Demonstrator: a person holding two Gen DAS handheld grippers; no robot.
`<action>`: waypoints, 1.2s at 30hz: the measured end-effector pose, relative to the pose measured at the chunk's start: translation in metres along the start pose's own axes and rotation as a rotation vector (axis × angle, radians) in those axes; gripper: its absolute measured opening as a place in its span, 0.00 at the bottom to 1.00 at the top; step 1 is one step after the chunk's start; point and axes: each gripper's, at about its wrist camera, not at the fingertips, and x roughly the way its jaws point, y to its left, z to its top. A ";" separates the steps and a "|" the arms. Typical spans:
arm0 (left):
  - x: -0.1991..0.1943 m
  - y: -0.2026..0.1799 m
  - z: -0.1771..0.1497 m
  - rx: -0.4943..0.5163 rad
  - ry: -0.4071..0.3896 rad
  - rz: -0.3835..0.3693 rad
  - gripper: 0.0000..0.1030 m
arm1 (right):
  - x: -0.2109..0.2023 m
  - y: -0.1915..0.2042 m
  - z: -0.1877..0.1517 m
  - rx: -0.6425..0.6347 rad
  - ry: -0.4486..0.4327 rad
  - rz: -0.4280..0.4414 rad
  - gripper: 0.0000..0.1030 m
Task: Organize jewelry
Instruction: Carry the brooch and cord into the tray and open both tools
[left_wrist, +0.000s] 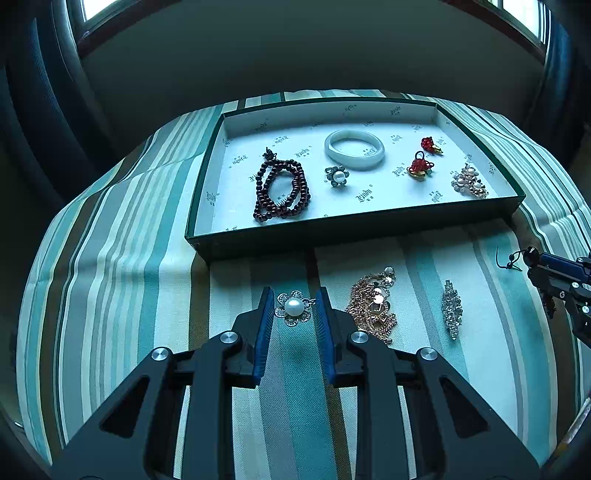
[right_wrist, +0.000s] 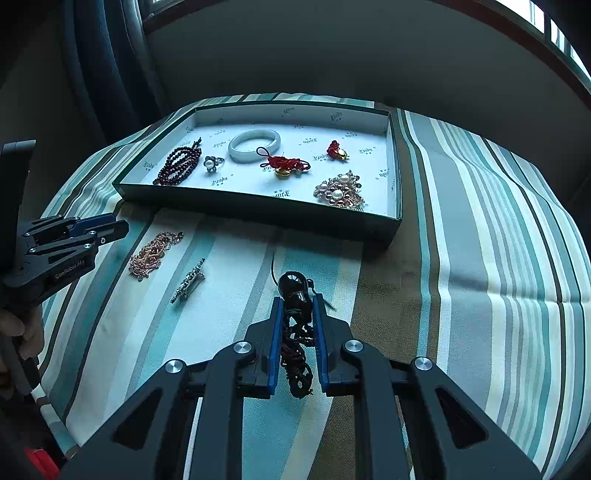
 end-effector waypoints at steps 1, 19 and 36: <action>-0.003 0.000 0.002 -0.001 -0.008 0.000 0.22 | -0.002 0.000 0.002 0.003 -0.006 0.004 0.16; -0.012 0.007 0.078 -0.029 -0.135 -0.009 0.22 | -0.018 0.003 0.091 0.010 -0.197 0.034 0.16; 0.103 0.017 0.163 -0.066 -0.061 0.065 0.22 | 0.096 -0.013 0.164 0.055 -0.142 -0.003 0.16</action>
